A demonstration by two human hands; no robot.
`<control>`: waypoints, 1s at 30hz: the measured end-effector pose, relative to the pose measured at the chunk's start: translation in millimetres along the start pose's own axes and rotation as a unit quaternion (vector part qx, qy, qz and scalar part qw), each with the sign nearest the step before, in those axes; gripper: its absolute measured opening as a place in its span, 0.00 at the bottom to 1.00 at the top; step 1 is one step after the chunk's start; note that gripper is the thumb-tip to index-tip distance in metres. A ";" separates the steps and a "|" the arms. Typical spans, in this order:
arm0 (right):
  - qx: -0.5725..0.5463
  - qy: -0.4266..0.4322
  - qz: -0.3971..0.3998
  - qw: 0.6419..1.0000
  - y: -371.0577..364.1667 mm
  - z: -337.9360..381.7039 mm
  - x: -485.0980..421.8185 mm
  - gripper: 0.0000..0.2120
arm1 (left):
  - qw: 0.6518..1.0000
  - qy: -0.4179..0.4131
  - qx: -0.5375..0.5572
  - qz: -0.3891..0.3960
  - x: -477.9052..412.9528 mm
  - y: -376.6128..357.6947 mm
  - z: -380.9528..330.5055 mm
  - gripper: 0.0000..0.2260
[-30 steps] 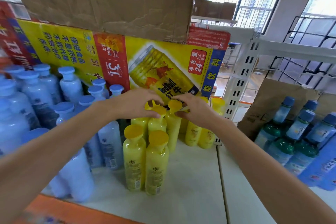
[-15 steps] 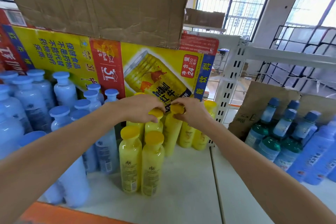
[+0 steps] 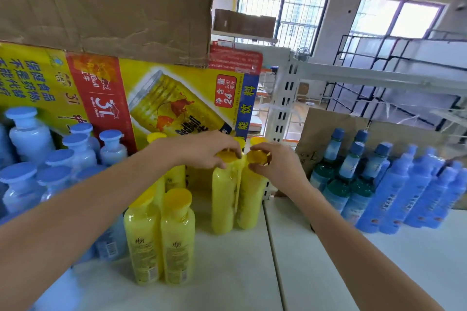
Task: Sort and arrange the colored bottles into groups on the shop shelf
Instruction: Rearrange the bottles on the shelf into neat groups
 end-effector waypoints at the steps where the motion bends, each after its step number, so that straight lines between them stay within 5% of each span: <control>1: -0.009 -0.008 -0.013 1.000 1.1 -6.3 3.3 0.20 | 1.000 -0.004 0.012 0.007 -3.8 -3.2 -3.6 0.16; 6: -0.072 -0.034 -0.075 0.994 3.4 -31.9 12.9 0.21 | 0.997 -0.014 0.071 0.012 -16.8 -9.2 -12.1 0.16; 20: -0.312 -0.046 -0.078 0.946 -33.5 -67.3 27.1 0.26 | 0.986 -0.004 0.167 -0.011 -19.6 -12.7 -7.7 0.15; 30: -0.386 -0.092 0.031 0.918 -70.0 -95.7 37.5 0.31 | 0.987 0.026 0.154 -0.029 -23.5 -16.6 2.5 0.16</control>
Point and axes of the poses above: each hand's wrist, its own x-axis away from the middle knuckle, its own y-axis out of the back of the hand, z = x × y, the point moved 10 cm from there along -x, towards the middle knuckle, and after that the axes turned 10 degrees about -x, right-handed, at the moved point
